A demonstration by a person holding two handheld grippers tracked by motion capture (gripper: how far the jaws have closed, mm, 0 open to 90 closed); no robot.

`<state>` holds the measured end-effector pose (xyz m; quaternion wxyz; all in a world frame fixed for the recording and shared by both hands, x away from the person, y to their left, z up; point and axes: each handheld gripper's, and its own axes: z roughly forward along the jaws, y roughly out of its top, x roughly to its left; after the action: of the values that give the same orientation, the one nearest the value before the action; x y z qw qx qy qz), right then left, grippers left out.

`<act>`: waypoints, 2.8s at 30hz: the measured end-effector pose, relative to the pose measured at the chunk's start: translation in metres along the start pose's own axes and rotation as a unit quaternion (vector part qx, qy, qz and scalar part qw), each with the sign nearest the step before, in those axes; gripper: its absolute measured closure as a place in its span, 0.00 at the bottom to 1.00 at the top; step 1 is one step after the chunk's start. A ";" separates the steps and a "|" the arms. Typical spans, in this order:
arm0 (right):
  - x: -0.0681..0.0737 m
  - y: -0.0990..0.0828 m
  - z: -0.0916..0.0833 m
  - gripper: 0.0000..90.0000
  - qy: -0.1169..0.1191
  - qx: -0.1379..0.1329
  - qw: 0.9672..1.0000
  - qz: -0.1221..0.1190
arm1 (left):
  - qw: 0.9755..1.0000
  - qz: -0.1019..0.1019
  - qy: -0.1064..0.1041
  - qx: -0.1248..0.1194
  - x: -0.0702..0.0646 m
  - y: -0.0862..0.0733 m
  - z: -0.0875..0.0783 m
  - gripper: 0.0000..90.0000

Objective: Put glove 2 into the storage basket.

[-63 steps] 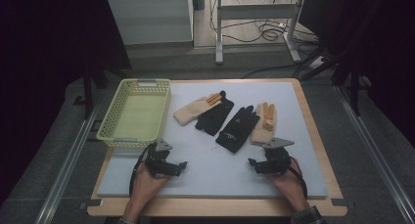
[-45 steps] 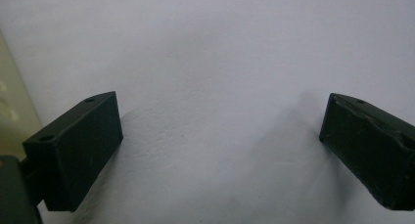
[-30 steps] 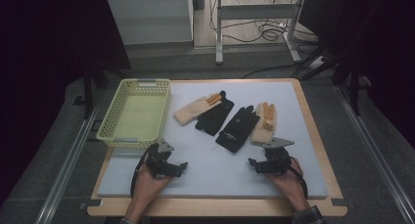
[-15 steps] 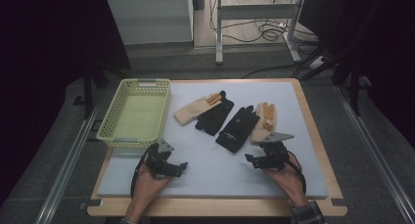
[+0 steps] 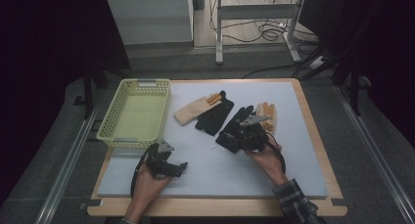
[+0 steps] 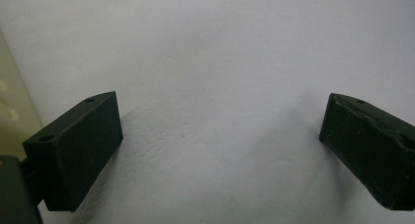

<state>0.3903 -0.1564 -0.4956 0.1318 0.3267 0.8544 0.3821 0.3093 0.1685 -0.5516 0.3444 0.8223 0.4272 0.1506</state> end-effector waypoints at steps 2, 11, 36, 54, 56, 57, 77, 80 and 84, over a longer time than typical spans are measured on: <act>0.001 0.011 0.012 0.55 0.002 0.000 1.000 -0.004 | 1.000 0.000 0.000 0.000 0.000 0.000 0.000 0.03; 0.008 0.043 0.061 0.45 0.002 0.015 1.000 -0.011 | 1.000 0.000 0.000 0.001 0.000 0.000 0.000 0.03; 0.059 0.056 0.025 0.75 0.084 0.025 0.995 -0.047 | 1.000 0.000 0.000 0.000 0.000 0.000 0.000 0.03; 0.021 0.038 0.087 0.69 -0.054 0.050 0.997 0.013 | 1.000 -0.001 0.000 0.000 0.000 0.000 0.000 0.03; 0.023 0.039 0.085 0.84 -0.056 0.055 0.997 0.005 | 1.000 0.000 0.000 0.000 0.000 0.000 0.000 0.03; 0.024 0.040 0.085 0.86 -0.053 0.057 0.997 0.009 | 1.000 0.000 0.000 0.000 0.000 0.000 0.000 0.03; 0.063 0.041 -0.008 0.86 0.064 0.008 0.998 -0.024 | 1.000 -0.002 0.000 -0.001 0.000 0.000 0.000 0.03; 0.072 0.029 -0.016 0.86 0.074 0.006 0.997 -0.031 | 1.000 -0.004 0.000 -0.002 0.000 0.000 0.000 0.03; 0.084 0.007 -0.018 0.86 0.086 0.010 0.996 -0.033 | 1.000 -0.004 0.000 -0.003 0.000 0.000 0.000 0.03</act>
<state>0.3220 -0.1078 -0.4761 0.0672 0.2661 0.8766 0.3952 0.3093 0.1681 -0.5520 0.3475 0.8197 0.4300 0.1501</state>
